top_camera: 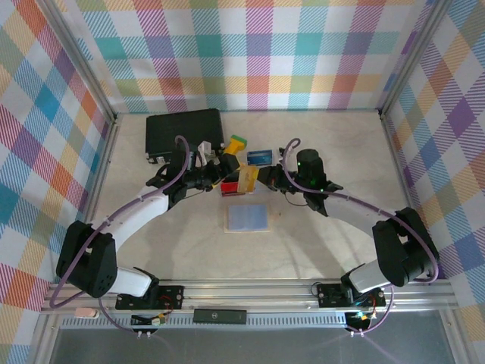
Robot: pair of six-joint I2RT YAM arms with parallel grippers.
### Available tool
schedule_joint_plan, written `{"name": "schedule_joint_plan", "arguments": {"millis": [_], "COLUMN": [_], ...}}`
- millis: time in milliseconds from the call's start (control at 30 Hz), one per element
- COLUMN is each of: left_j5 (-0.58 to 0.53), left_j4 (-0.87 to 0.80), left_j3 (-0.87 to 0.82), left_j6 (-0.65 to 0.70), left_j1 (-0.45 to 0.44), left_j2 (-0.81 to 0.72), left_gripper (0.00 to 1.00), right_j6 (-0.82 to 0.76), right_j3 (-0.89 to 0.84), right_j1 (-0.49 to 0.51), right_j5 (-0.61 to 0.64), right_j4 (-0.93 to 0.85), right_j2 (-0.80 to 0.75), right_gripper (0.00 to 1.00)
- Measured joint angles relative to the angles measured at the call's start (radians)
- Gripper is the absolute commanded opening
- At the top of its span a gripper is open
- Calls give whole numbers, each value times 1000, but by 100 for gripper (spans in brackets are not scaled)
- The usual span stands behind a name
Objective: Take the credit cards out of the card holder
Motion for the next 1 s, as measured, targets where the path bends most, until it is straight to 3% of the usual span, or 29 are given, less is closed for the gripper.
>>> {"name": "schedule_joint_plan", "arguments": {"millis": [367,633,967,1000], "left_j5": [180,219,222,222], "left_j4": [170,221,221,221], "left_j3": [7,9,21,22], "left_j6": [-64,-79,-63,-54], "left_j1": [1,1,6,6], "left_j2": [54,55,56,56], "left_gripper": [54,35,0,0], "right_j6": [99,126,128,126], "right_j3": [17,17,17,17], "right_j1": [-40,-46,-56,-56], "right_j5": [-82,-111,-121,-119], "right_j4": [128,146,148,140], "right_j2": [21,21,21,21], "right_gripper": [2,2,4,5]}}
